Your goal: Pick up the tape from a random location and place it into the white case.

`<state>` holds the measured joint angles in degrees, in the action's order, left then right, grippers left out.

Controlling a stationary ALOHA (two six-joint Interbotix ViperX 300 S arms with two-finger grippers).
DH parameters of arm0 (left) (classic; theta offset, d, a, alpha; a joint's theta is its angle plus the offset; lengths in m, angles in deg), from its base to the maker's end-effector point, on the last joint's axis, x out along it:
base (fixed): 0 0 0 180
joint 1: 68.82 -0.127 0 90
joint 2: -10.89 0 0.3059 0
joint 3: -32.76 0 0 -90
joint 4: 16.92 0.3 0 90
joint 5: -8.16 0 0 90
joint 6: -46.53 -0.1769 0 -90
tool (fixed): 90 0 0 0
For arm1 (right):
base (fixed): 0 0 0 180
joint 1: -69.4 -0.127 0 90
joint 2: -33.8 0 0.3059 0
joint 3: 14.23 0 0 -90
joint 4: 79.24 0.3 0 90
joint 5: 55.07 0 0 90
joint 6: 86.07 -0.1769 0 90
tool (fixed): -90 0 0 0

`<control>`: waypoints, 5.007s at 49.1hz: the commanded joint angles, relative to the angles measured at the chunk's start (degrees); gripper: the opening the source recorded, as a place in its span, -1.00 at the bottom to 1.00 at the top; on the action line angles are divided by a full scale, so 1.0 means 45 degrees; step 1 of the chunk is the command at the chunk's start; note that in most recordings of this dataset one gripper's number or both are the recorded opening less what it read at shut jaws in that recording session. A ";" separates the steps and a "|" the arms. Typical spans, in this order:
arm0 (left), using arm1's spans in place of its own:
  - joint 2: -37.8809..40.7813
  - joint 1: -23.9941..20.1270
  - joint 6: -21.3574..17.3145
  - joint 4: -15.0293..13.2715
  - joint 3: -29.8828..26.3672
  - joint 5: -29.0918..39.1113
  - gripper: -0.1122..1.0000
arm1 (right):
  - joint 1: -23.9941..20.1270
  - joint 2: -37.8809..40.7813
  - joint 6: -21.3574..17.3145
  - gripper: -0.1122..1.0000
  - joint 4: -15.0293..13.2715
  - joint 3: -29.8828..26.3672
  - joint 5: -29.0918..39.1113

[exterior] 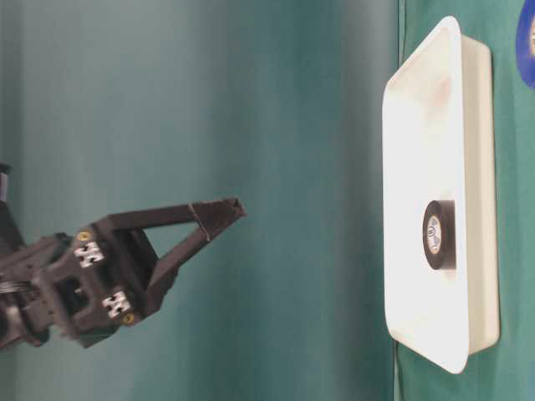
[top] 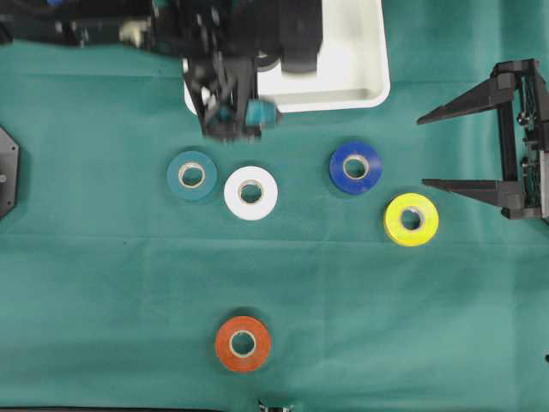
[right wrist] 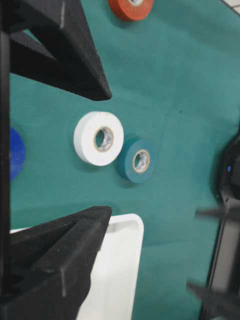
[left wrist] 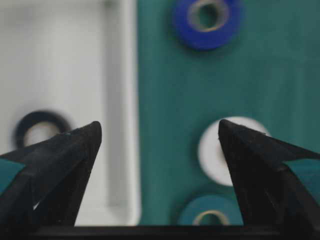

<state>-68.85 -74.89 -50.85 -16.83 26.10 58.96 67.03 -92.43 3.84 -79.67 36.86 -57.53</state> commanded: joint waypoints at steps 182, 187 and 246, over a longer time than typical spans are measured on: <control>-1.1758 0.0664 0.1875 -0.0117 1.0410 -0.6563 1.00 | -0.0039 0.1621 -0.0254 0.85 0.0039 -0.1133 -0.0605; -1.1758 0.0664 0.1875 -0.0117 1.0410 -0.6602 1.00 | -0.0039 0.2227 -0.0254 0.85 0.0039 -0.1641 -0.0684; -1.1758 0.0664 0.1777 -0.0117 1.0410 -0.6934 1.00 | 0.0078 1.0703 -0.0156 0.85 -0.0078 -1.0898 0.0547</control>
<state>-121.94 -71.81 -42.68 -17.18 73.65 28.11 67.29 -44.44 3.22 -79.94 -8.67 -55.86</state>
